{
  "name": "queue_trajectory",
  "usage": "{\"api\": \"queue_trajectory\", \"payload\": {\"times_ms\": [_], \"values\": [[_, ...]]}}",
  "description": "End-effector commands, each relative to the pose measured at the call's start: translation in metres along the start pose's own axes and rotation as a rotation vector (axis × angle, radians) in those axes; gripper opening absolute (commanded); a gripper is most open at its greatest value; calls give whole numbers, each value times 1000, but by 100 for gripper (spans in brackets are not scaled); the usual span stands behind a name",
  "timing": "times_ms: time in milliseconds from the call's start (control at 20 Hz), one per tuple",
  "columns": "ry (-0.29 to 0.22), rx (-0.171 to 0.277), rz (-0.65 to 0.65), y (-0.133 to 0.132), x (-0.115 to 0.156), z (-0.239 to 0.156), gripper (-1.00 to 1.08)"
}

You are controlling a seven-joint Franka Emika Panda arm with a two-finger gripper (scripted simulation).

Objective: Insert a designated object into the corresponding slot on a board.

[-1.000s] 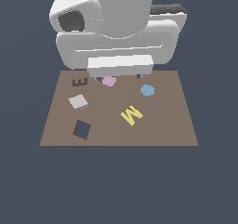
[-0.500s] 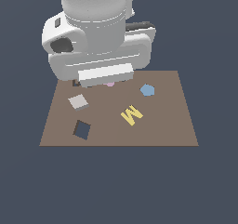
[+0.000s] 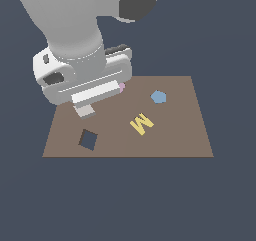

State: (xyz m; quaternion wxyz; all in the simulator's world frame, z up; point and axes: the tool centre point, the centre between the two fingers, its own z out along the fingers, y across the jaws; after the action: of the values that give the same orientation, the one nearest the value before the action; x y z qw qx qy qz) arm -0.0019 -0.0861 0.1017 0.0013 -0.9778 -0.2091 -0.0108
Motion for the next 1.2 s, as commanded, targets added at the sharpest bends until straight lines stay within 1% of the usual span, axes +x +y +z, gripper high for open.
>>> {"api": "queue_trajectory", "payload": {"times_ms": [0,300,550,800,1150], "values": [[-4,1,-51,11,-5,12,100],[-13,4,-142,33,-13,34,100],[-18,5,-192,46,-16,46,100],[-21,5,-215,52,-17,51,100],[-22,5,-214,52,-17,57,100]]}}
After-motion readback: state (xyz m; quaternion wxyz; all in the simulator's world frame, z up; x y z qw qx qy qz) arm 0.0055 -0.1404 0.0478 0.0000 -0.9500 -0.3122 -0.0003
